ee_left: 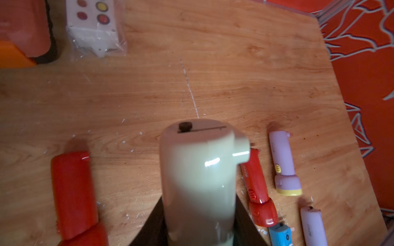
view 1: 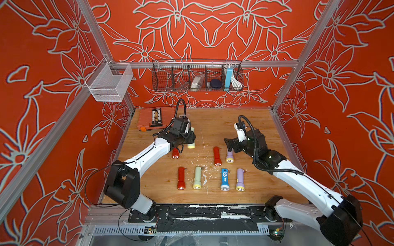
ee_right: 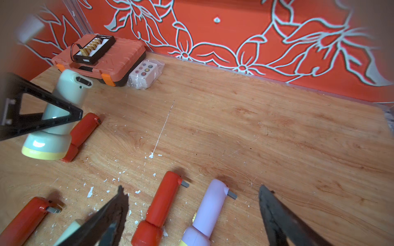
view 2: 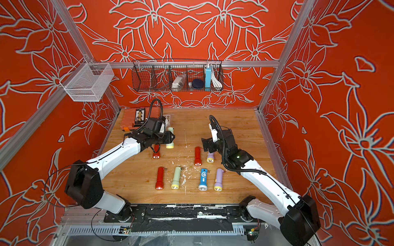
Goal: Close the plug at the bottom of the flashlight
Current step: Place the flashlight at the center of the board.
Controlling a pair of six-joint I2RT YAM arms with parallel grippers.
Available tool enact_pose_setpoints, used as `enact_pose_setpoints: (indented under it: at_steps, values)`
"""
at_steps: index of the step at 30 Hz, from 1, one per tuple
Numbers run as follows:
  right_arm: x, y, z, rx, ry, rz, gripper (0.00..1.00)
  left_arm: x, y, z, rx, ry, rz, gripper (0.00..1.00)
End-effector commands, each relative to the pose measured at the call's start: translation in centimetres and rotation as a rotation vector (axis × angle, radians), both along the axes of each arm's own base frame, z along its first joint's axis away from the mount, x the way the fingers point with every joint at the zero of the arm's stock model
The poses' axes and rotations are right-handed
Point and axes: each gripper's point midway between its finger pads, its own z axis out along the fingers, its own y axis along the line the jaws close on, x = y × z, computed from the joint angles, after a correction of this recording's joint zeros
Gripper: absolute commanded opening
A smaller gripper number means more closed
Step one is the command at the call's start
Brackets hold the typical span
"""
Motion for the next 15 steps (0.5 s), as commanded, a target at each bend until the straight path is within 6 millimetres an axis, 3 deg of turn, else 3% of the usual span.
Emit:
enact_pose_setpoints:
  at_steps: [1,6,15]
  values:
    - [0.1,-1.4,0.1,-0.001,-0.022,-0.065,0.98,-0.4,1.1,-2.5,0.061,0.138,0.077,0.0]
    - [-0.2,-1.7,0.1,0.001,-0.022,-0.066,0.98,-0.1,0.6,-6.8,0.123,0.293,0.058,0.02]
    - [-0.1,-1.6,-0.4,-0.013,-0.014,-0.057,0.98,0.9,0.3,-10.3,0.193,0.361,0.016,0.08]
